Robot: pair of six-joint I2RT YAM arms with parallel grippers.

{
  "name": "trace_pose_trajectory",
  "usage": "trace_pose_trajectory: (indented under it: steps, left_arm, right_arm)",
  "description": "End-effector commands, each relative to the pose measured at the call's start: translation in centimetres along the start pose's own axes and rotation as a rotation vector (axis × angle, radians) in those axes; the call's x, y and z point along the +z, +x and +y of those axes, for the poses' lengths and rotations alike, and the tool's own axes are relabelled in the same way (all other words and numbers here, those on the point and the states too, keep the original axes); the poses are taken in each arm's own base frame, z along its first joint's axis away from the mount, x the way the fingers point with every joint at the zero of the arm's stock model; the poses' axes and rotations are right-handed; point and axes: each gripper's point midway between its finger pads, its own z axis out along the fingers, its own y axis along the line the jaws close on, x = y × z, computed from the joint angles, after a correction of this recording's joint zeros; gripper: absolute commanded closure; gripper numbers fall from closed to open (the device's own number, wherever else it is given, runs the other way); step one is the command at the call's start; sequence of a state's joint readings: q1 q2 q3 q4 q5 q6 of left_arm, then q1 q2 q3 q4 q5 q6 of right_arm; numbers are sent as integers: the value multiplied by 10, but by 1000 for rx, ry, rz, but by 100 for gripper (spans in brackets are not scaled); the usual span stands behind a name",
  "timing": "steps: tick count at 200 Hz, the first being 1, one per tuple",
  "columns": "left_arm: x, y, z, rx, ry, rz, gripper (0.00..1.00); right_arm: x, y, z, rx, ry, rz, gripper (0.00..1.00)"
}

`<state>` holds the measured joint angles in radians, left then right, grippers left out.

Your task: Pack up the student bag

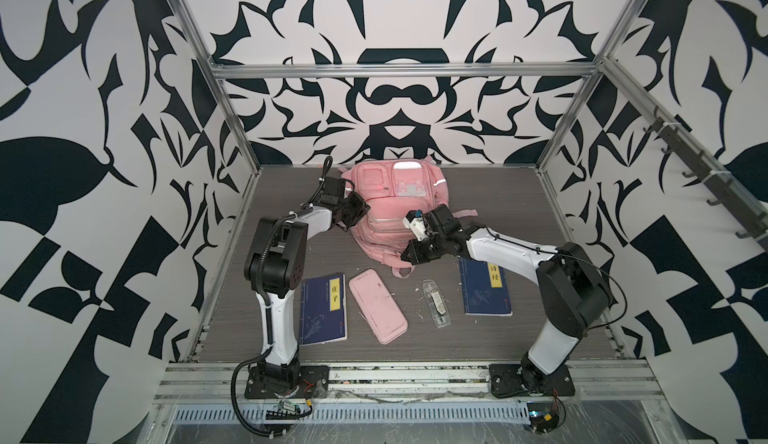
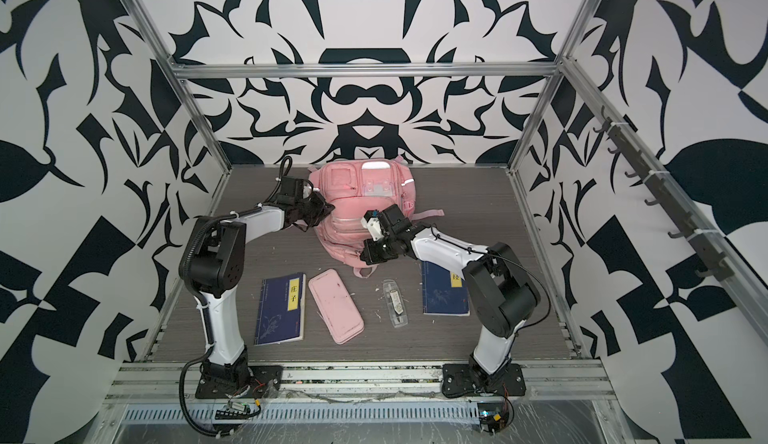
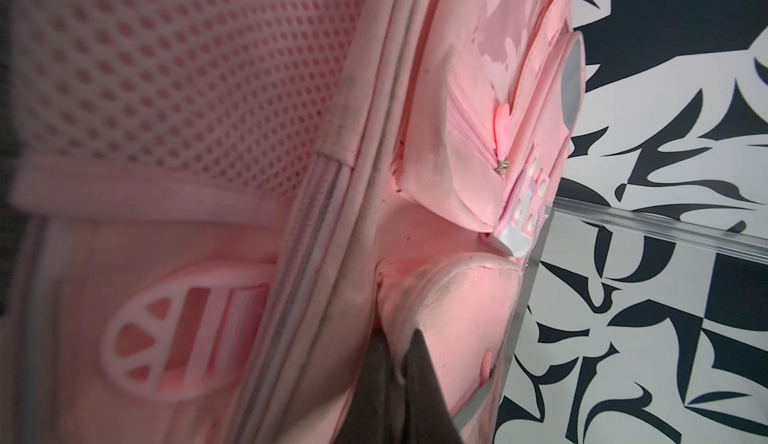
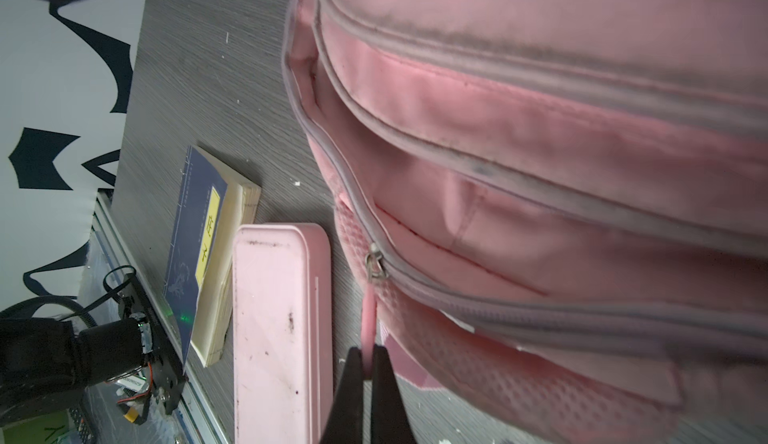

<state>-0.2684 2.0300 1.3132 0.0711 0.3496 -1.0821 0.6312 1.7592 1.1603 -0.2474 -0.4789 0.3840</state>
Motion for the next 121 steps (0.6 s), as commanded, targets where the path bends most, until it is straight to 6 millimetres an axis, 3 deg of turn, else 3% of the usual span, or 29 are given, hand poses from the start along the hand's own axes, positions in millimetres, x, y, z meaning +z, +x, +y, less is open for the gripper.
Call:
trace_pose_trajectory:
  steps: [1,75,97,121]
  left_arm:
    - [-12,-5,-30,-1,84,-46,100]
    - [-11,0,-32,-2,85,-48,100]
    - [-11,0,-33,-8,86,-54,100]
    - [-13,0,-37,-7,92,-61,100]
  right_arm:
    - [-2,-33,38,-61,-91,-73,100]
    - [32,-63,58,-60,-134,-63,100]
    - [43,-63,62,-59,-138,-47,100]
    - [41,-58,59,-61,-128,-45,100]
